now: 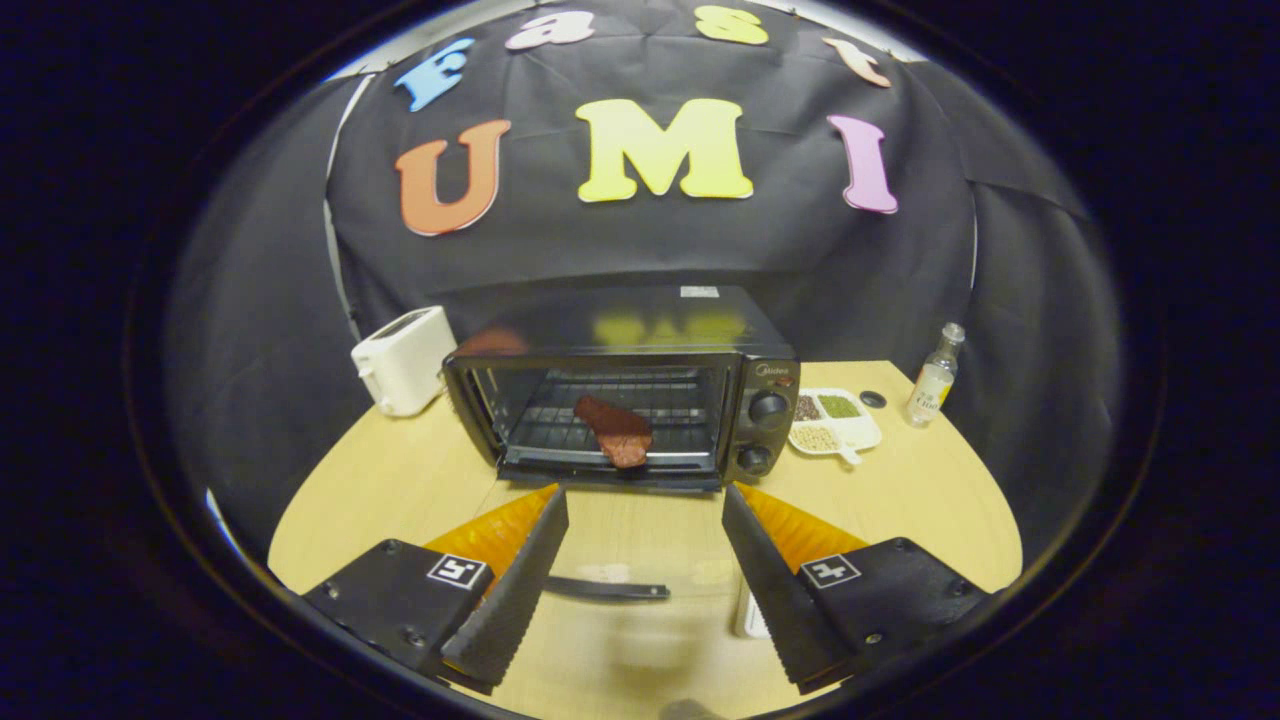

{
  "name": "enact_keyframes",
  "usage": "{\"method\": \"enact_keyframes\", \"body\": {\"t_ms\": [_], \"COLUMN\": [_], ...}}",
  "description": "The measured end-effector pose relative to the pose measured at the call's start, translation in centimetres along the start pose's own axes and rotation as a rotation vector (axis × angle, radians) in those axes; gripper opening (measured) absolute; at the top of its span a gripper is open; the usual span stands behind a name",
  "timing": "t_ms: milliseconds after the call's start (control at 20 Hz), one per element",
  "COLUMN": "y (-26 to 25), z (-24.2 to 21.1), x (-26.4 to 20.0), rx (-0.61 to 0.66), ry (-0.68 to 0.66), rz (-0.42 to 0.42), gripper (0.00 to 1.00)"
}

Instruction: Open the toaster oven, put the food inside, and close the toaster oven door.

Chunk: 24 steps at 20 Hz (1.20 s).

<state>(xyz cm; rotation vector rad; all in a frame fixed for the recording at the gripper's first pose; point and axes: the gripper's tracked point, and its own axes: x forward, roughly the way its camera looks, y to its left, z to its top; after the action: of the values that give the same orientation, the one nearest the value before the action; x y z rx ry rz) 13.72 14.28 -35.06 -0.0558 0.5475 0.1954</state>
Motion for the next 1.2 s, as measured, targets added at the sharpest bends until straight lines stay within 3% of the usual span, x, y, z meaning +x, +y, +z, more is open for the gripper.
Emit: {"method": "enact_keyframes", "body": {"t_ms": [550,1200], "y": [3.3,4.7], "z": [-9.3,-16.5], "x": [-1.0,5.0], "rx": [-0.051,-0.029], "ry": [0.143,0.297], "rz": [0.048,0.033], "gripper": [0.99,0.99]}}
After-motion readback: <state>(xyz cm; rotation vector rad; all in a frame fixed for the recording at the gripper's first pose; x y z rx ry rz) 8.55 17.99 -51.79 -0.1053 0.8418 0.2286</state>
